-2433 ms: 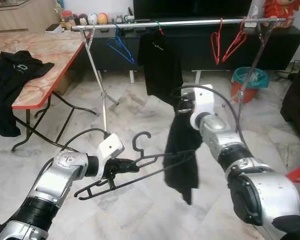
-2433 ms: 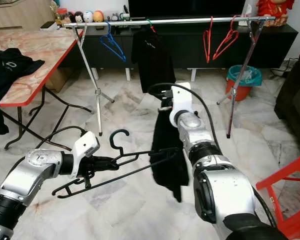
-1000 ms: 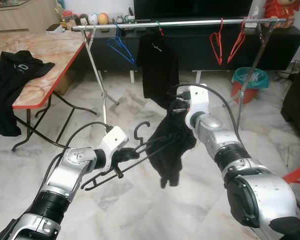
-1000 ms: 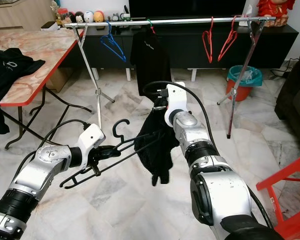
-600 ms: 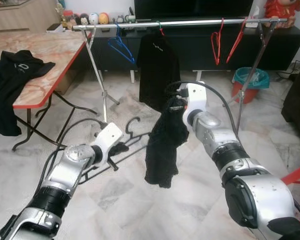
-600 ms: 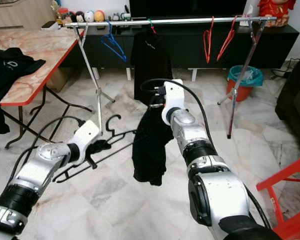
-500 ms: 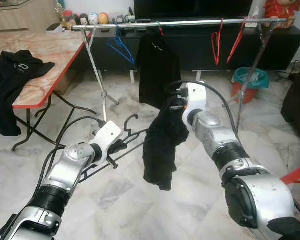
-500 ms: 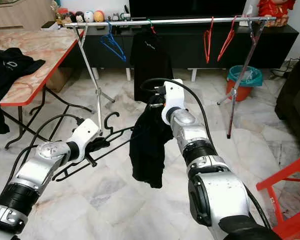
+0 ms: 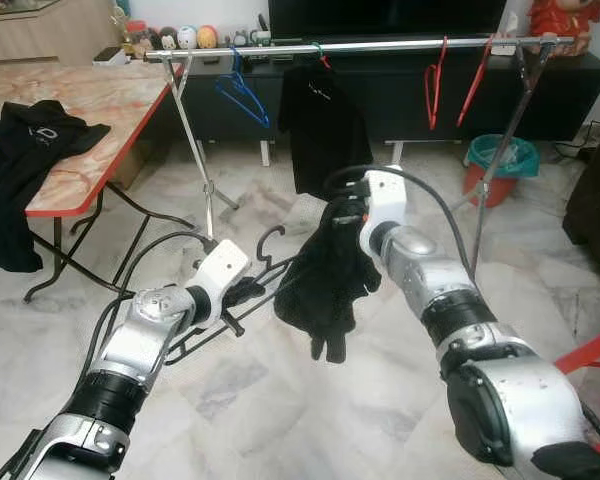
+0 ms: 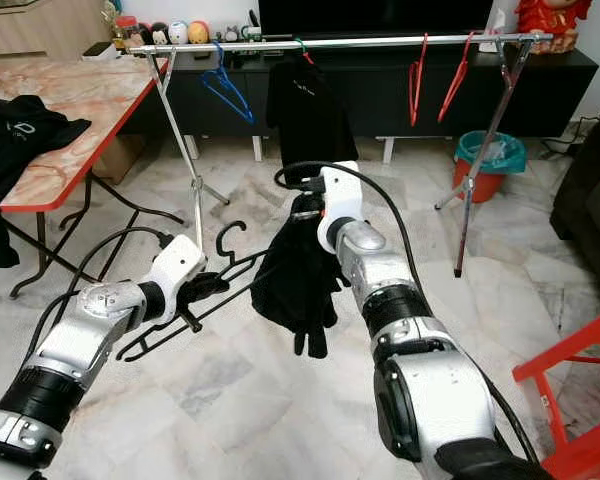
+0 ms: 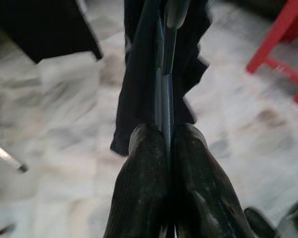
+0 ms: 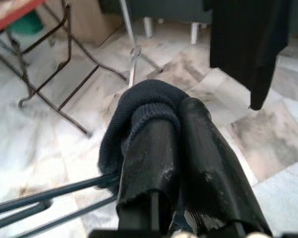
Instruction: Hang hanger
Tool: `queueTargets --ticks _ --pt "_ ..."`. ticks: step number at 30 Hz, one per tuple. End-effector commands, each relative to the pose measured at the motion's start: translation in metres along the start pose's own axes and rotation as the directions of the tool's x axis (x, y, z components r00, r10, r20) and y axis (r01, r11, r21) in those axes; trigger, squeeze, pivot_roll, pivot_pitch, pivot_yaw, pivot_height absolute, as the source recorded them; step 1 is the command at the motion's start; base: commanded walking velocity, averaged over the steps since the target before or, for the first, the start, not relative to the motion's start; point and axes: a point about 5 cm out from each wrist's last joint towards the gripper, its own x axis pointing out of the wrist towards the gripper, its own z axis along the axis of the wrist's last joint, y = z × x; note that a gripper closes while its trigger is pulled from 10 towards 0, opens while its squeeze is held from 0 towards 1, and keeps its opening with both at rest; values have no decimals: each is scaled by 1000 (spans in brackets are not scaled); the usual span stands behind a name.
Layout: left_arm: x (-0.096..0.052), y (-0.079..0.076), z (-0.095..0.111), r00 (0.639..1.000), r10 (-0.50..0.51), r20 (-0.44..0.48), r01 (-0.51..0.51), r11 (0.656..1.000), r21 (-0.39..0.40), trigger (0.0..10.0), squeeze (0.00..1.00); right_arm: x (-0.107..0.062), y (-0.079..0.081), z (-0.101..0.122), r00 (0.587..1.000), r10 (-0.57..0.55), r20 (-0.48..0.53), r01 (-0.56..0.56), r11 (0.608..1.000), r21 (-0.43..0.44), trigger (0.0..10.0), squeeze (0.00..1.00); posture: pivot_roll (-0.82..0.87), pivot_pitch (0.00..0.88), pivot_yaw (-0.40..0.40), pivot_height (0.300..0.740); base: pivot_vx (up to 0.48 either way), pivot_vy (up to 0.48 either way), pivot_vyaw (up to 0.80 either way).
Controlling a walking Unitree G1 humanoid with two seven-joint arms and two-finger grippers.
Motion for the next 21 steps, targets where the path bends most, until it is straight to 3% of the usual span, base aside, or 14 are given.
queueTargets --ticks 1,3,10,14,18,21 --pt "-4 -3 9 997 -49 58 50 999 -17 10000 0 -1 5 7 1000 24 13 -23 999 -44 10000 0 -49 0 23 719 0 0 0" --pt "-8 -10 9 988 -137 69 139 990 -25 10000 0 -3 3 -1 1000 20 -16 -22 997 -73 10000 0 -51 0 23 719 0 0 0" --pt "-10 -13 11 981 -167 94 172 984 -48 10000 0 -6 3 -6 999 37 -30 -40 994 -104 10000 0 -54 0 25 719 0 0 0" --pt "-13 -20 13 961 -257 98 262 964 -36 10000 0 -11 2 -11 996 72 -58 -83 971 -223 10000 0 -60 0 28 719 0 0 0" --pt "-14 -19 9 964 -257 65 259 965 -26 10000 0 -19 4 -14 986 127 -108 -154 940 -303 10000 0 -62 0 29 719 0 0 0" --pt "-12 -11 6 984 -175 34 175 984 -14 10000 0 -24 4 -17 980 138 -146 -182 917 -354 10000 0 -63 0 30 719 0 0 0"
